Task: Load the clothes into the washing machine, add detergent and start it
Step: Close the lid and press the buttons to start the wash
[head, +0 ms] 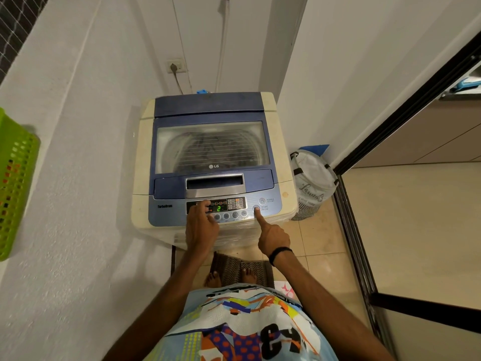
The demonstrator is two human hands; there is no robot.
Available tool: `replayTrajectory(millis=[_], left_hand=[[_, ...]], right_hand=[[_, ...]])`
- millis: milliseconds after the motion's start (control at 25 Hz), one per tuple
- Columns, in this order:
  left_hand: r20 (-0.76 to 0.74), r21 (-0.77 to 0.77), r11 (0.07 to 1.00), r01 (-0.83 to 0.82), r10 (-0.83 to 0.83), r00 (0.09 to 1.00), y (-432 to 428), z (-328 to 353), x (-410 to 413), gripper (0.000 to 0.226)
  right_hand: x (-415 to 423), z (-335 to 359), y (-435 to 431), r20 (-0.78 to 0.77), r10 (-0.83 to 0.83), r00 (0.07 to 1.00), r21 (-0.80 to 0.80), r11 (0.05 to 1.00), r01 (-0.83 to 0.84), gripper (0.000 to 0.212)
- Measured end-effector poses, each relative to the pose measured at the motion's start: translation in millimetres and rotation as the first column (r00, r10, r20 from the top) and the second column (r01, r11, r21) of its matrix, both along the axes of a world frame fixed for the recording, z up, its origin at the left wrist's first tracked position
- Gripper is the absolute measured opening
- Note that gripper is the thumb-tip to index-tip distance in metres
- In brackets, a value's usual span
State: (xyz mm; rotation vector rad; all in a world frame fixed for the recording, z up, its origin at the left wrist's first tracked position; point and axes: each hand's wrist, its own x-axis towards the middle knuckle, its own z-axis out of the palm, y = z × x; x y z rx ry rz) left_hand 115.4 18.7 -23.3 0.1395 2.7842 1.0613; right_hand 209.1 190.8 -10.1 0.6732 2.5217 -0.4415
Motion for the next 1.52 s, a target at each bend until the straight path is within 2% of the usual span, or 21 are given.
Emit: replayTrajectory(millis=[1360,1520], left_hand=[[0.026,-0.009,1.0,-0.023,0.023,0.999,4,-4,-10,0.035],[0.027,-0.007,1.0,-0.023,0.023,0.999,6,-2,-9,0.035]], right_hand=[[-13,7,1,0.085,0.034,0.996,0.063,0.997,-0.04,0.091],[-18,5,-4,0.089,0.068,0.994,0.094,0.993,-0.076,0.085]])
